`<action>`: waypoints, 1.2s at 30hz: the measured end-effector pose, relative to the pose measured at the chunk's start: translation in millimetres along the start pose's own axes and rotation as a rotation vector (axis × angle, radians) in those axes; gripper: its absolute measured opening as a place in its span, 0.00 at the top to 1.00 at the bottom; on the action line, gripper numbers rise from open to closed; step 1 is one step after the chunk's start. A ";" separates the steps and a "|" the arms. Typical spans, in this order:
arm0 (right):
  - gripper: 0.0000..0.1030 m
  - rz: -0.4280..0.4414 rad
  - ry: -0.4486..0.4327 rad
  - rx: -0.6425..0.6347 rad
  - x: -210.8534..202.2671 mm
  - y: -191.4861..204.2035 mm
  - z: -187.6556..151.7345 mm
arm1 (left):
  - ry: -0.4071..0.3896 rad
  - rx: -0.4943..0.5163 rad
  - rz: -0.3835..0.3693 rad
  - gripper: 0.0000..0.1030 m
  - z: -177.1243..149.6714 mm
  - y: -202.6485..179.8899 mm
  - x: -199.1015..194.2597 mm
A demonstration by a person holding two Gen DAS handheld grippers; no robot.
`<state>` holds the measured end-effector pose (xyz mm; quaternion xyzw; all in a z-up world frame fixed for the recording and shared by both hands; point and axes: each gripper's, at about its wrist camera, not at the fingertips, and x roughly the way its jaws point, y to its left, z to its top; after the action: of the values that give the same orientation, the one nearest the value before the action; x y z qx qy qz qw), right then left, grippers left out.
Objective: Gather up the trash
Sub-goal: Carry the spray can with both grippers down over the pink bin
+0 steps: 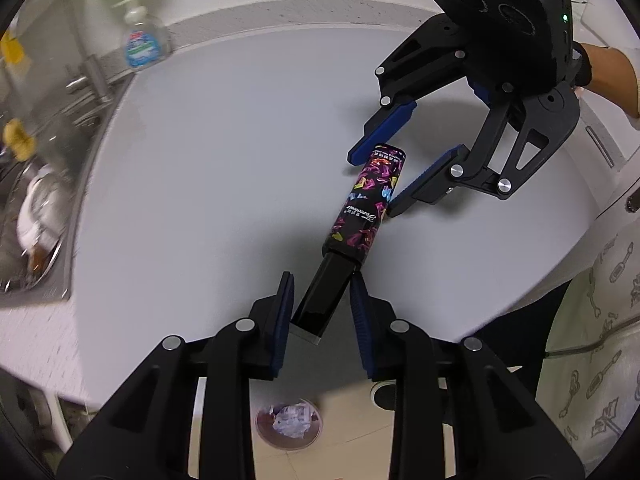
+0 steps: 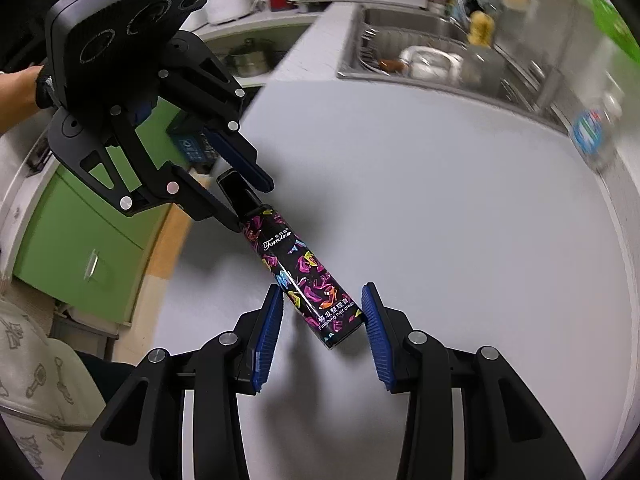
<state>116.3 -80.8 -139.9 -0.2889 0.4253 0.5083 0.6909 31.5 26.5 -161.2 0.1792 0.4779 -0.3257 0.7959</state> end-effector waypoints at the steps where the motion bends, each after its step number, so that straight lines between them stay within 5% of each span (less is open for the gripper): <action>1: 0.61 0.005 -0.005 -0.019 0.4 6.7 6.8 | -0.001 -0.008 0.013 0.73 -6.1 0.7 -7.0; 8: 0.61 0.079 -0.021 -0.168 19.1 65.6 59.7 | 0.011 -0.113 0.118 0.74 -76.1 7.0 -63.1; 21: 0.61 0.253 0.061 -0.420 120.7 207.6 129.8 | 0.059 -0.402 0.211 0.74 -273.7 -9.5 -120.1; 27: 0.61 0.300 0.126 -0.453 185.3 241.4 137.7 | 0.070 -0.484 0.181 0.74 -343.0 4.1 -93.8; 36: 0.61 0.321 0.201 -0.426 329.9 253.7 105.6 | 0.073 -0.519 0.113 0.74 -427.6 37.8 24.2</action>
<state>-53.1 237.8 -372.5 -0.4055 0.4154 0.6579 0.4797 -209.8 300.4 -388.2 0.0072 0.5631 -0.1406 0.8143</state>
